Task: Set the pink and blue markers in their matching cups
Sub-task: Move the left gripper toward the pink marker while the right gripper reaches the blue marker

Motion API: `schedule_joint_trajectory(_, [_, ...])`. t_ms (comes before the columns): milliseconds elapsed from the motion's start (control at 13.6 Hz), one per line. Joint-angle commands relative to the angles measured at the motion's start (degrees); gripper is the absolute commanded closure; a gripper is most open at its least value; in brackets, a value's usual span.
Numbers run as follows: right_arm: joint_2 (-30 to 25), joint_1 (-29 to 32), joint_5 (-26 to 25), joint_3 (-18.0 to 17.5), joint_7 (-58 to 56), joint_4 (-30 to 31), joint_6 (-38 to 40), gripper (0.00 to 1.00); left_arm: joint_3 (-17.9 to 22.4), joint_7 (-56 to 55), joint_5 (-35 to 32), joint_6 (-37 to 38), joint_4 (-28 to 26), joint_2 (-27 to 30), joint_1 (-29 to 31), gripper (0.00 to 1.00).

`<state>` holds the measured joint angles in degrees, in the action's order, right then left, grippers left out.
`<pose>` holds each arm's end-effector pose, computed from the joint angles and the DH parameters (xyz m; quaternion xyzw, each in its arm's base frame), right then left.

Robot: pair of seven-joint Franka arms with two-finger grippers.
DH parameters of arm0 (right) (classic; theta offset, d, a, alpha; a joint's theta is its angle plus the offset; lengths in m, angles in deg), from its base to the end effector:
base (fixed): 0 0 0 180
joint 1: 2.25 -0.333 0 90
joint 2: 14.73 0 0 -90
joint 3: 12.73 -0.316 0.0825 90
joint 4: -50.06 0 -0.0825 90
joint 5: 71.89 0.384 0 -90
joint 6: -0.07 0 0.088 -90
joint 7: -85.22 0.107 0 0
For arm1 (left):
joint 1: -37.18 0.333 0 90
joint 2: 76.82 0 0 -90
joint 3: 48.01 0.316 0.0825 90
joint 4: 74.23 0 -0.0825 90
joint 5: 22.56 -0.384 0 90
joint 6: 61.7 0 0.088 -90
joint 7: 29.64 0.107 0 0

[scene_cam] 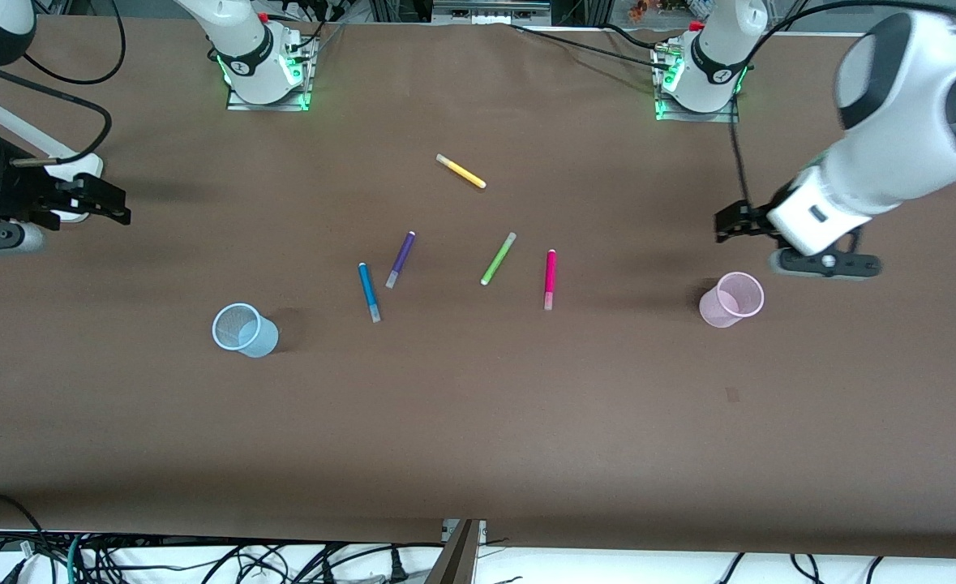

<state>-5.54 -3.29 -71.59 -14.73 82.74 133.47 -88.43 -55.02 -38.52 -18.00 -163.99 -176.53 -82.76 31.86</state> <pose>0.5986 0.0307 0.5838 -0.9982 -0.0480 0.0357 0.0052 0.5673 -0.1287 0.4822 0.9975 -0.0196 -0.0589 0.0345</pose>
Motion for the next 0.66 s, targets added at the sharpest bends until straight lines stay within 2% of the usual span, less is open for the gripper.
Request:
schedule_joint_trajectory(0, [2.49,-2.29,1.1,-0.2,0.37,-0.61,-2.19,0.0,-3.26,-2.28,0.8,-6.24,-5.0,-1.17,0.13,0.0])
schedule_joint_trajectory(369, [9.86,-7.82,1.01,-0.2,0.37,-0.52,-7.03,0.0,-10.82,-11.42,-0.69,-12.4,-4.75,-9.95,-0.04,0.0])
schedule_joint_trajectory(590, [14.17,-11.0,1.01,-0.2,0.2,-0.52,-10.19,0.0,-11.27,-12.38,-0.78,-18.37,-4.93,-15.49,-2.59,0.0])
